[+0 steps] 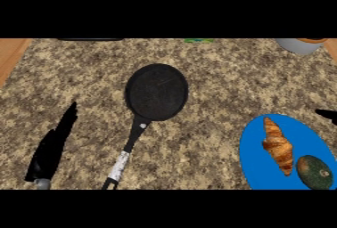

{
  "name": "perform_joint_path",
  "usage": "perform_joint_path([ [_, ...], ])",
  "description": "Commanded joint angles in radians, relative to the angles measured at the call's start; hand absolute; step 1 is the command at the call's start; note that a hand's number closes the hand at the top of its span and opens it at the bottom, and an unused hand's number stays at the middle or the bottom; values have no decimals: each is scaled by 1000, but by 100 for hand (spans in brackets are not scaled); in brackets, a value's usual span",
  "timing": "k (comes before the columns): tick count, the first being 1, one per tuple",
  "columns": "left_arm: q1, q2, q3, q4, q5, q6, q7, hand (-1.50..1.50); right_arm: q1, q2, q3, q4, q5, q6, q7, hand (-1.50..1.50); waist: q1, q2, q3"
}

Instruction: Pick the squash from the plate and place it in the pan

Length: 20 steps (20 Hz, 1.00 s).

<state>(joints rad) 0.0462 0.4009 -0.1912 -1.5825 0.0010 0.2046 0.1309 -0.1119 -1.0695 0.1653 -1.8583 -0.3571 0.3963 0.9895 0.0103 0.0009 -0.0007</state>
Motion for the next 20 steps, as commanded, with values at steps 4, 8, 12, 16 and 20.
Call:
perform_joint_path([
  [4, 6, -5, 31, 5, 5, -28, -5, 0, -80, 70, 134, 32, 76, 27, 168, -150, 4, 2, 0],
  [8, 36, 5, 45, -56, 18, -48, 40, 0, -21, 55, 133, 43, 103, 28, 122, -150, -7, -2, 1],
  [12, 39, -4, 77, 22, 18, -68, -61, 0, -21, 63, 156, 3, 106, 4, 200, -150, -10, -2, -1],
  [16, -48, -72, 7, -4, -65, -10, 54, 0, -30, 72, 162, 122, 132, 58, 102, -150, -10, 0, 1],
  [20, 24, -37, 66, -10, -24, -75, -10, 0, -35, 138, 179, 111, 176, 32, 143, -150, -6, -1, 0],
])
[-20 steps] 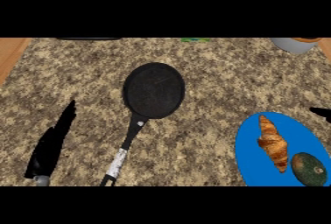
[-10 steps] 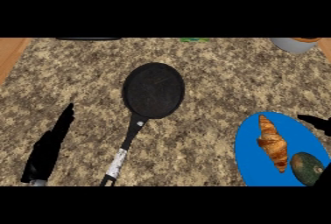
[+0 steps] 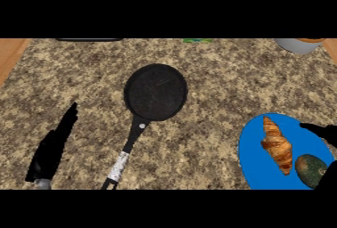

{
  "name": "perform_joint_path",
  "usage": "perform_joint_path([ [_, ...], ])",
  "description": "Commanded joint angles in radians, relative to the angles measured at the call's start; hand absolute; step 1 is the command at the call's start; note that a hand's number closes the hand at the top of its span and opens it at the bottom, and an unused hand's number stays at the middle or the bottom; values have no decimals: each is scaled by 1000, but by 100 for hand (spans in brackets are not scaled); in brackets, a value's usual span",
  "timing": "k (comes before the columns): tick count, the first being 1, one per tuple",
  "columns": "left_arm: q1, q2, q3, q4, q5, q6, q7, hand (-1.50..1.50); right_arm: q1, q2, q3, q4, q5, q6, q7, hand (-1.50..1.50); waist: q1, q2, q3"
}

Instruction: Pick the squash from the plate and place it in the pan

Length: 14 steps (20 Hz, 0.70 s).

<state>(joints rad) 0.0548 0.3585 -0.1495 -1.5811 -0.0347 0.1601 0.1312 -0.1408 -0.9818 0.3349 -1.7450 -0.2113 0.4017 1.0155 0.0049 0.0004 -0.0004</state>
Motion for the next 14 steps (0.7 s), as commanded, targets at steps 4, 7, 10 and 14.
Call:
perform_joint_path([
  [4, 51, -18, 24, 7, -27, -16, -54, 0, 32, 42, -23, 14, 49, 61, 75, -150, -5, -1, 0],
  [7, 84, 20, 53, -89, 0, -59, -6, 0, 22, 96, 17, 72, 129, 46, 27, -150, 2, -1, 0],
  [10, 22, -35, 45, -14, -26, -32, 9, 0, 68, 64, -24, 56, 127, 63, 15, -150, -7, -1, 0],
  [14, 53, -60, 32, -24, -58, -43, -17, 0, 87, 169, -1, 28, 198, 19, 23, -150, -5, -1, 0],
])
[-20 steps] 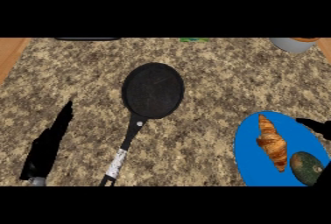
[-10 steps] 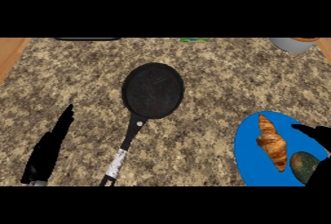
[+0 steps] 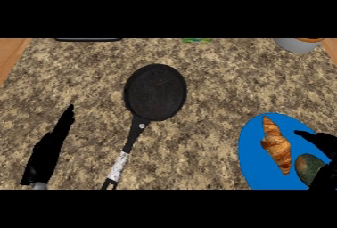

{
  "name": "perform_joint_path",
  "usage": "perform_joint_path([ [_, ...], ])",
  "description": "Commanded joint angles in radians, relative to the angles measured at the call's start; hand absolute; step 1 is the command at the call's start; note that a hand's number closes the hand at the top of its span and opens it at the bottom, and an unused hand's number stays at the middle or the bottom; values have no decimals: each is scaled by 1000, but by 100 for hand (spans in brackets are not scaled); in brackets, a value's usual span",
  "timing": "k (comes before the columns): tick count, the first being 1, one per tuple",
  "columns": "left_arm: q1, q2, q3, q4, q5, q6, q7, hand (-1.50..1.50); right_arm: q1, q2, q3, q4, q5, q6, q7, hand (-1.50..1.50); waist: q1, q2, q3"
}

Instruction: Pick the squash from the plate and place it in the pan

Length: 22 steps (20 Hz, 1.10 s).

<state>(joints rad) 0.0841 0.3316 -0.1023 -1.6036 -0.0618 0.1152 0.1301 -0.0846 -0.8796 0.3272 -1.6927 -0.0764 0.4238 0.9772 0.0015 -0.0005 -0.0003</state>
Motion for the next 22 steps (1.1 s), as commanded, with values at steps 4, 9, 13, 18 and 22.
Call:
perform_joint_path([
  [4, 5, -24, 15, -74, -38, -17, 77, 0, 32, 103, -69, 12, 102, 17, -11, 150, -1, -1, 0],
  [9, 9, -42, 40, -21, -42, -44, 1, 0, 46, 188, -90, 63, 138, 32, -36, 150, 0, 0, 0],
  [13, -19, -72, 31, -40, -63, -31, 64, 0, 48, 227, -111, 107, 162, 32, -92, 150, 1, 0, 1],
  [18, 53, -70, 30, -25, -74, -52, -12, 0, 10, 337, 3, -68, 338, -105, 91, 150, 5, -1, 0],
  [22, 3, -63, 51, -2, -71, -61, 3, 0, -49, 457, 114, 23, 572, -235, 71, 150, 8, 1, 0],
])
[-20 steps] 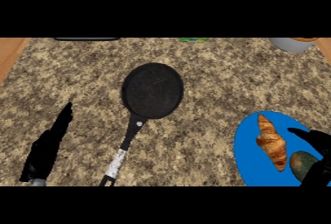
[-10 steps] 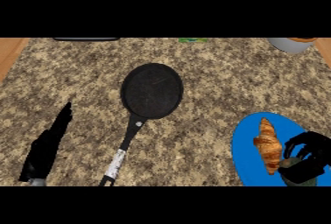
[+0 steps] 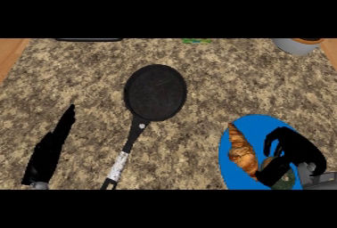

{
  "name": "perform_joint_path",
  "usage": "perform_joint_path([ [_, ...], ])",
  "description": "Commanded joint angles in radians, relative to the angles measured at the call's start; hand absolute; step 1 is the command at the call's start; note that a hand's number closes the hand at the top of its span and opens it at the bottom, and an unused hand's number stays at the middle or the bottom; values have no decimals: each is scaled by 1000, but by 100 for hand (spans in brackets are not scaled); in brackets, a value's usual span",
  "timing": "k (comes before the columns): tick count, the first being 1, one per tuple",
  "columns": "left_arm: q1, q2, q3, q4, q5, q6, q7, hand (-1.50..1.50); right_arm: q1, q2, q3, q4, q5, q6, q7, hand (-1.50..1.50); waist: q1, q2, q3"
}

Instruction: Pick the squash from the plate and place it in the pan

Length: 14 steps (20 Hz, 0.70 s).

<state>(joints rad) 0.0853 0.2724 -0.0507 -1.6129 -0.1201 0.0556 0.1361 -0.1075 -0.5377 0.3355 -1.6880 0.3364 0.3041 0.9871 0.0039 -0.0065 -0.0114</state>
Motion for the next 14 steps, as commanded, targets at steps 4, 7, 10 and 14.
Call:
perform_joint_path([
  [4, -1, -21, -13, -8, -24, 13, 19, 0, -79, 36, 63, -69, 317, -166, 57, 150, -3, 3, 11],
  [7, 8, -4, 8, 13, -10, -2, -17, 0, -151, -10, 66, -120, 448, -230, -28, 150, 3, 2, 11],
  [10, 0, -21, -17, -42, -5, -7, 48, 0, -216, -18, 67, -166, 539, -306, -102, 150, 8, 2, 12],
  [14, -3, 5, 11, -41, -6, -20, 42, 0, -381, 66, 101, -127, 608, -259, -70, 150, 17, 6, 11],
])
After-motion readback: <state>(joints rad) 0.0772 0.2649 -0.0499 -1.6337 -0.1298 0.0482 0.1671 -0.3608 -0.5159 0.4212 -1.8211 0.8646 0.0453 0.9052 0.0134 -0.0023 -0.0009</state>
